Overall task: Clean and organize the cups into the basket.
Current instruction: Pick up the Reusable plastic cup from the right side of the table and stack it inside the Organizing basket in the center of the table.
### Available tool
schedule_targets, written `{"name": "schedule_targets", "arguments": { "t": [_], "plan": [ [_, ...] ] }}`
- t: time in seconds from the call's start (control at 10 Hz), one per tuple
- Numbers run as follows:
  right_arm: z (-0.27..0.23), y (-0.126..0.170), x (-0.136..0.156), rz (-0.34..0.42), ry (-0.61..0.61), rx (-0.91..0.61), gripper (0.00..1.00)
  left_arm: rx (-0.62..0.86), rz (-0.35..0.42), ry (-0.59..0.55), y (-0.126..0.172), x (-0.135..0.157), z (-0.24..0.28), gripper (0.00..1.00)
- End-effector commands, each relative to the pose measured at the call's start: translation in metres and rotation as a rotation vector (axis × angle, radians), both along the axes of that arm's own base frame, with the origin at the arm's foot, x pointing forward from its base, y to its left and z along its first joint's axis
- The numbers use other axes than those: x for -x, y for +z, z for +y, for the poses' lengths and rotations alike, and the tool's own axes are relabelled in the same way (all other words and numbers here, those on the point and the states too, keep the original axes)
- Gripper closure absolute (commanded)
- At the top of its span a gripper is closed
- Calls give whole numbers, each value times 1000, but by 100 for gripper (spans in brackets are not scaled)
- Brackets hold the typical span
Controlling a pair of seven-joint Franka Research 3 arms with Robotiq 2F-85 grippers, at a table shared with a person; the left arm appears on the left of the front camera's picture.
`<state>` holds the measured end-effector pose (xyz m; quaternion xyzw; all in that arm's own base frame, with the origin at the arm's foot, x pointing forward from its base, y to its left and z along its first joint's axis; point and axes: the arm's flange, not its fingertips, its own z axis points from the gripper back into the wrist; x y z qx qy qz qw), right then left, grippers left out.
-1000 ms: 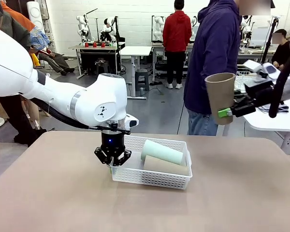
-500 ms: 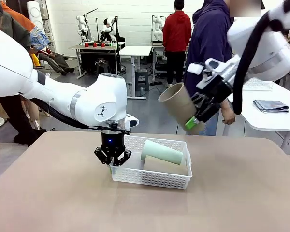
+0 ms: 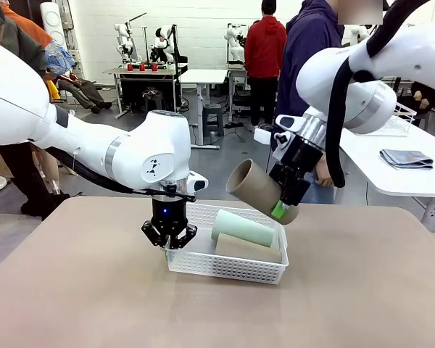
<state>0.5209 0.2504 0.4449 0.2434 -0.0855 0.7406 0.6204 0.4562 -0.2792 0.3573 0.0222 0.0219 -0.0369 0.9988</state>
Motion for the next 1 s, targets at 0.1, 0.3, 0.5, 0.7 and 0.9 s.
{"name": "schedule_targets", "arguments": {
  "t": [0.1,0.3,0.5,0.7,0.9],
  "plan": [
    [15,-24,-7,-77,0,73,20,-1,0,-1,0,1,-2,100],
    [21,-45,-12,-63,18,83,20,-1,0,-1,0,1,-2,100],
    [29,-56,-17,-50,13,97,20,-1,0,-1,0,1,-2,100],
    [35,-67,-19,-34,10,110,20,-1,0,-1,0,1,-2,100],
    [40,-72,-20,-25,15,114,20,-1,0,-1,0,1,-2,100]
  ]
}}
